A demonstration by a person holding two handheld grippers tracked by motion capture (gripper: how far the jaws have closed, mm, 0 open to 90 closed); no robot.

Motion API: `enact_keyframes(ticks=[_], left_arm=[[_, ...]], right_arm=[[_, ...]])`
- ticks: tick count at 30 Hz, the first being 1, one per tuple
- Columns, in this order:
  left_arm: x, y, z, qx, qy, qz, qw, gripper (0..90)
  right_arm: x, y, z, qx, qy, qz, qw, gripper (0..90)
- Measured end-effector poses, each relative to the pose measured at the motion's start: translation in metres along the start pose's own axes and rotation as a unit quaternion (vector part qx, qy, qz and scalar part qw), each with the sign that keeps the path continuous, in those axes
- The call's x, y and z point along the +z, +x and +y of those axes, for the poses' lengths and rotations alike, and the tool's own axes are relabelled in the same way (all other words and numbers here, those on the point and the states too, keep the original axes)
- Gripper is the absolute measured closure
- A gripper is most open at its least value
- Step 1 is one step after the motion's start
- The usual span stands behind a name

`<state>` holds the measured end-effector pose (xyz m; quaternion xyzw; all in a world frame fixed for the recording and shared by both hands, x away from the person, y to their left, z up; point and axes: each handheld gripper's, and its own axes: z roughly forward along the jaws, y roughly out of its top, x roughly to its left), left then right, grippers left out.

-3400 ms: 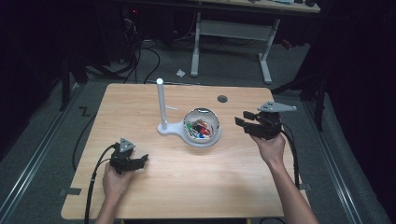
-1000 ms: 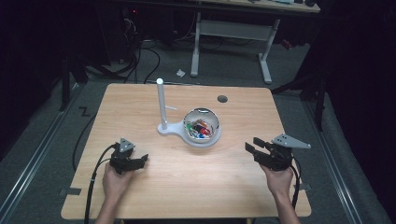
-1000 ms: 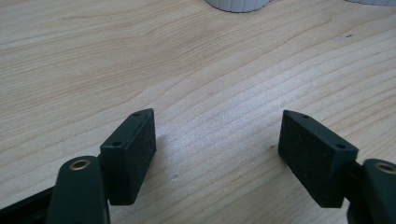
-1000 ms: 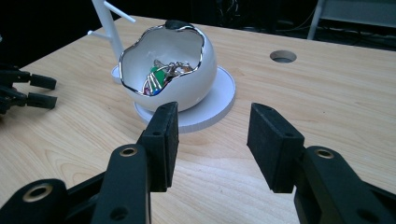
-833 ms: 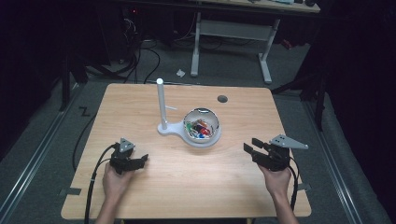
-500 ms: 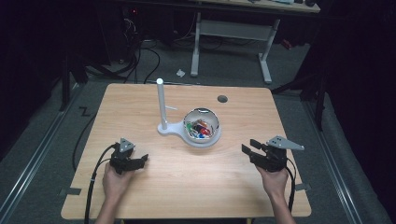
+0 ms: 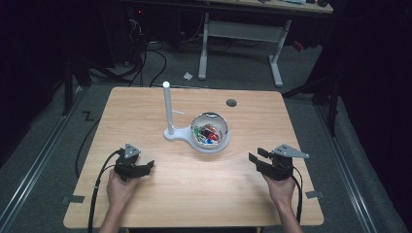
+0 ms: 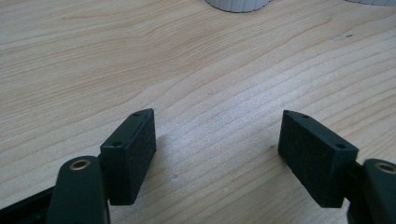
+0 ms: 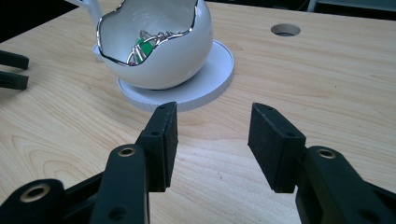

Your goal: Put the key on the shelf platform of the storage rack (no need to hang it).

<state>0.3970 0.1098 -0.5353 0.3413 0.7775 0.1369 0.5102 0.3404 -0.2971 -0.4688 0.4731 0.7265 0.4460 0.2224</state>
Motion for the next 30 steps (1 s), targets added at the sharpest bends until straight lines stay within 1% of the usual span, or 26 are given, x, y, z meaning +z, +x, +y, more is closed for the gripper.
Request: enact_keyframes(ticks=[7, 17, 30], left_arm=[[0.000, 0.000, 0.000, 0.001, 0.000, 0.000, 1.0000, 28.0], [0.000, 0.000, 0.000, 0.000, 0.000, 0.000, 1.0000, 28.0], [0.000, 0.000, 0.000, 0.000, 0.000, 0.000, 1.0000, 28.0]], right_arm=[[0.005, -0.003, -0.006, 0.004, 0.008, -0.005, 0.9999, 52.5], [0.018, -0.008, -0.017, 0.012, 0.023, -0.015, 0.9996, 52.3], [0.032, -0.015, -0.025, 0.009, 0.049, -0.040, 0.9980, 51.3]])
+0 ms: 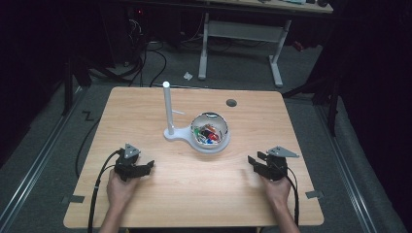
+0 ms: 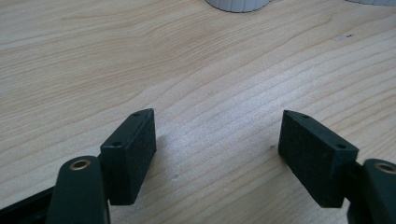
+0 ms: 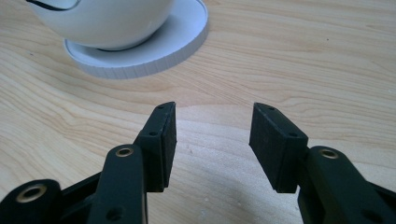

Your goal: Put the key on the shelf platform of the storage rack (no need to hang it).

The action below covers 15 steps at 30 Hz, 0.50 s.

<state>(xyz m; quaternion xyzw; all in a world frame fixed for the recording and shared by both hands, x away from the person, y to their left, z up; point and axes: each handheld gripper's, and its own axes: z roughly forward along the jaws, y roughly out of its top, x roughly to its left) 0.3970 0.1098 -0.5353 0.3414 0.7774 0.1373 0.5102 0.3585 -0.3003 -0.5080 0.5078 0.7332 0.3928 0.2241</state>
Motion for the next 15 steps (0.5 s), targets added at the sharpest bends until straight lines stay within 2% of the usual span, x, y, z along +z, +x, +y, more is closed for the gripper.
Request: enact_keyframes(ticks=[15], left_arm=[[0.000, 0.000, 0.000, 0.000, 0.000, 0.000, 1.0000, 28.0]], right_arm=[[0.012, -0.006, -0.005, -0.007, 0.023, -0.036, 0.9991, 50.5]])
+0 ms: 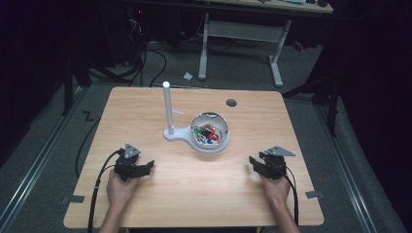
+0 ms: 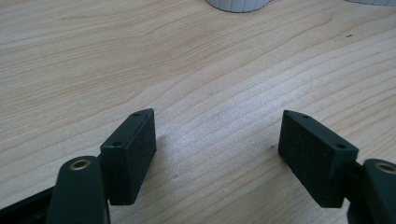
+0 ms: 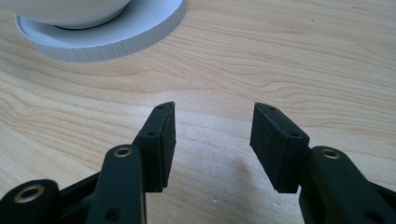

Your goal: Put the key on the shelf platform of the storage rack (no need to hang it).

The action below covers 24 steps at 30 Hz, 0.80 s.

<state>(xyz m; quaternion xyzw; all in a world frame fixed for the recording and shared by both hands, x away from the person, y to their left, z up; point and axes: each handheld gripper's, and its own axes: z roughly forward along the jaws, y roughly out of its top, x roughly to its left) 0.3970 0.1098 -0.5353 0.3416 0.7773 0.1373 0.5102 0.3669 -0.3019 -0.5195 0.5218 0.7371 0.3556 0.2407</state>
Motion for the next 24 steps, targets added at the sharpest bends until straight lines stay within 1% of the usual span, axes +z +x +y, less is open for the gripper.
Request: enact_keyframes(ticks=[15, 24], left_arm=[[0.000, 0.000, 0.000, 0.000, 0.000, 0.000, 1.0000, 28.0], [0.000, 0.000, 0.000, 0.000, 0.000, 0.000, 1.0000, 28.0]], right_arm=[[0.009, -0.004, -0.002, -0.010, 0.017, -0.029, 0.9994, 49.2], [0.013, -0.002, -0.003, -0.016, 0.023, -0.036, 0.9989, 48.5]])
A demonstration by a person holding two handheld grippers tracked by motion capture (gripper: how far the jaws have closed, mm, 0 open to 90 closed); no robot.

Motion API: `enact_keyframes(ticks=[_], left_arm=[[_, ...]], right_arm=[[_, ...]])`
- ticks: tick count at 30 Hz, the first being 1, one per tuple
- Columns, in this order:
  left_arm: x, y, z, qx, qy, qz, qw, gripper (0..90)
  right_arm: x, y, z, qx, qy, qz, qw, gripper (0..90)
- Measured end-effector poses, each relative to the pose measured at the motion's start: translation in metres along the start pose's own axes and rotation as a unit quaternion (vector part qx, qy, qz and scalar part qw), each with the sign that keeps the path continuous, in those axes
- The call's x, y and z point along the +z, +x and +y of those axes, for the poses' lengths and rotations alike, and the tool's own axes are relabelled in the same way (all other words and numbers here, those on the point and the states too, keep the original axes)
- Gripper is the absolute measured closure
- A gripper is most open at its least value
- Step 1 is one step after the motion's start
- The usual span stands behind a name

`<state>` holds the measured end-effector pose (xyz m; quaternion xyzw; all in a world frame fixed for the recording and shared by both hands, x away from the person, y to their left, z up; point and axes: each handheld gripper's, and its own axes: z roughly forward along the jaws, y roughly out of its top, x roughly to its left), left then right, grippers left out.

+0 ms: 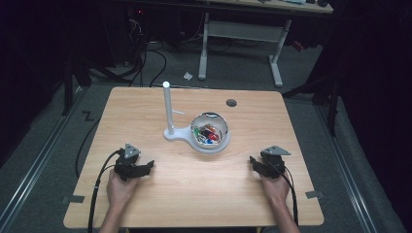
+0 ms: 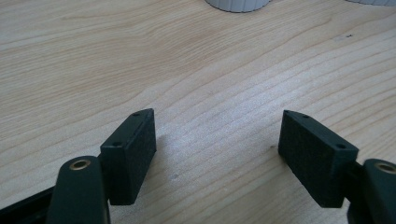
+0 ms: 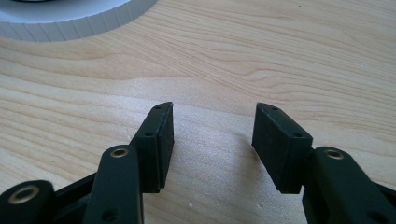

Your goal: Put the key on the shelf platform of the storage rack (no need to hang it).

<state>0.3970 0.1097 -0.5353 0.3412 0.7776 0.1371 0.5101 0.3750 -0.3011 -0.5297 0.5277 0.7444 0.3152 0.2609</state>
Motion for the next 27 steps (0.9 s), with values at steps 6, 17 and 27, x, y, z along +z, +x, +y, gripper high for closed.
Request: enact_keyframes(ticks=[6, 17, 27], left_arm=[[-0.0002, -0.0005, -0.0002, -0.004, 0.001, 0.002, 1.0000, 28.0], [-0.0002, -0.0006, -0.0003, -0.005, 0.000, 0.003, 1.0000, 28.0], [-0.0002, -0.0006, -0.0003, -0.004, 0.000, 0.003, 1.0000, 27.9]], right_arm=[[0.0019, -0.0052, 0.0005, 0.021, 0.010, 0.013, 0.9996, 44.6], [0.0022, -0.0044, 0.0007, 0.019, 0.012, 0.006, 0.9997, 41.8], [0.0022, -0.0044, 0.0007, 0.020, 0.012, 0.005, 0.9997, 41.8]])
